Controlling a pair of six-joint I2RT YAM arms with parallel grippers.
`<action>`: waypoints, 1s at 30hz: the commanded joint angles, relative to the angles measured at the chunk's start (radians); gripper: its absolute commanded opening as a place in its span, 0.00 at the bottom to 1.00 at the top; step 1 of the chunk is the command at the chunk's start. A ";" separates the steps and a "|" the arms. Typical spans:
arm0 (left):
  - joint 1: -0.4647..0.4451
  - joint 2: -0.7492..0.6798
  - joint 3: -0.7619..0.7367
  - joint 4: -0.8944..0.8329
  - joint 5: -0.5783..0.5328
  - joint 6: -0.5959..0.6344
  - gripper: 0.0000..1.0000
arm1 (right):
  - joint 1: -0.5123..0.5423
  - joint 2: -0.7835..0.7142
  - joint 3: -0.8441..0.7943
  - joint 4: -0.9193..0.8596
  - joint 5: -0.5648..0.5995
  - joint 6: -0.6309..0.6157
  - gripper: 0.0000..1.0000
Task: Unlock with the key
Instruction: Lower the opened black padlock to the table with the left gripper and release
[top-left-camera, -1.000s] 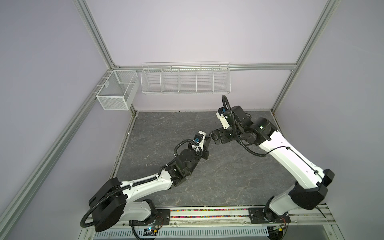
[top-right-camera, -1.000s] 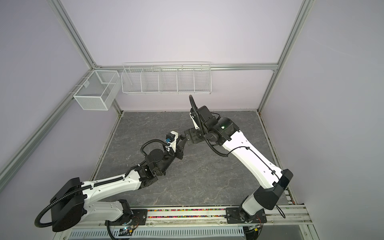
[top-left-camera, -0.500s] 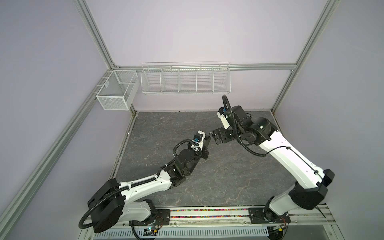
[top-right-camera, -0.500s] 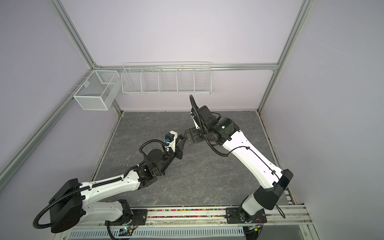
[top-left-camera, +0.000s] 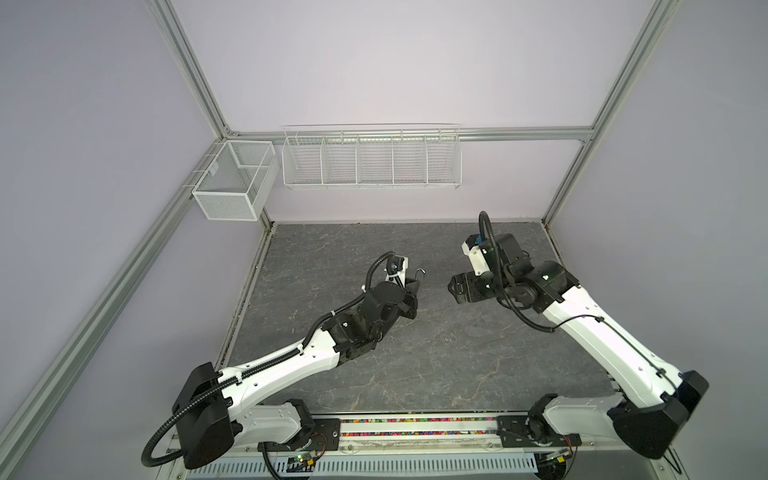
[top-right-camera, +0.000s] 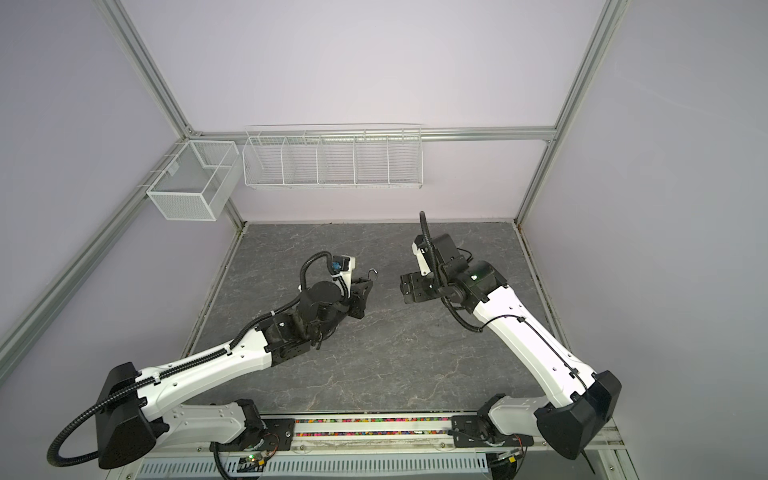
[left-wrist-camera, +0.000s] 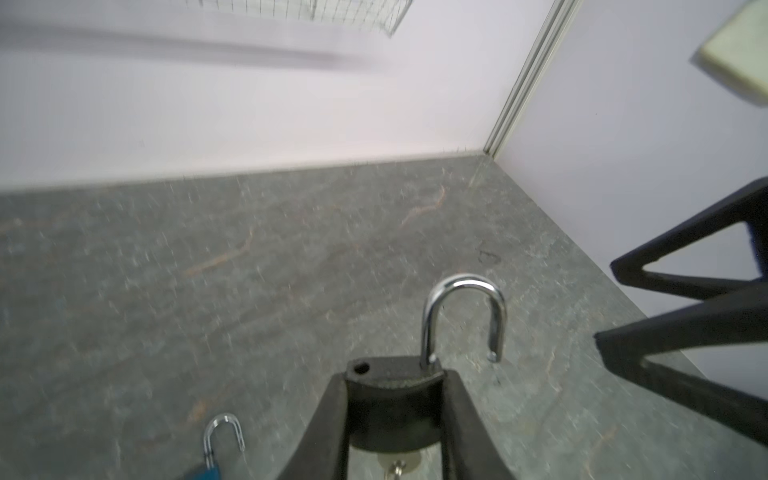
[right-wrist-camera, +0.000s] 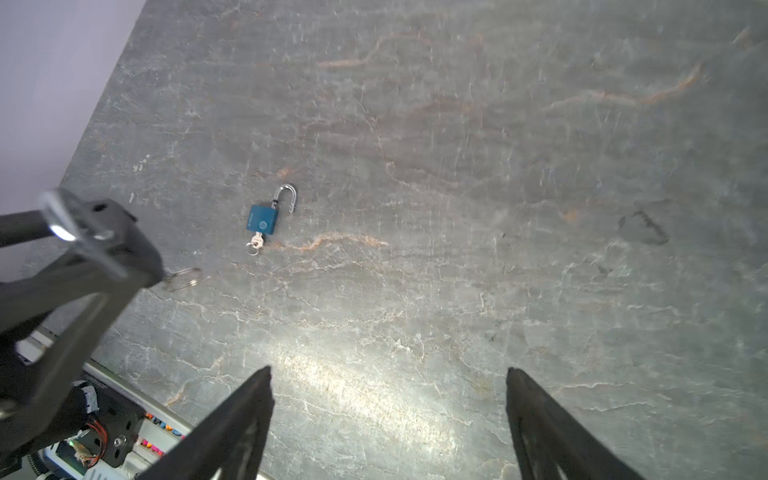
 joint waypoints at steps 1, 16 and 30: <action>0.001 0.047 0.048 -0.288 0.122 -0.237 0.00 | -0.033 -0.047 -0.122 0.153 -0.090 0.039 0.89; -0.010 0.564 0.366 -0.602 0.247 -0.403 0.00 | -0.134 -0.035 -0.424 0.394 -0.076 0.160 0.89; -0.004 0.748 0.470 -0.699 0.177 -0.396 0.00 | -0.167 -0.036 -0.421 0.374 -0.068 0.151 0.89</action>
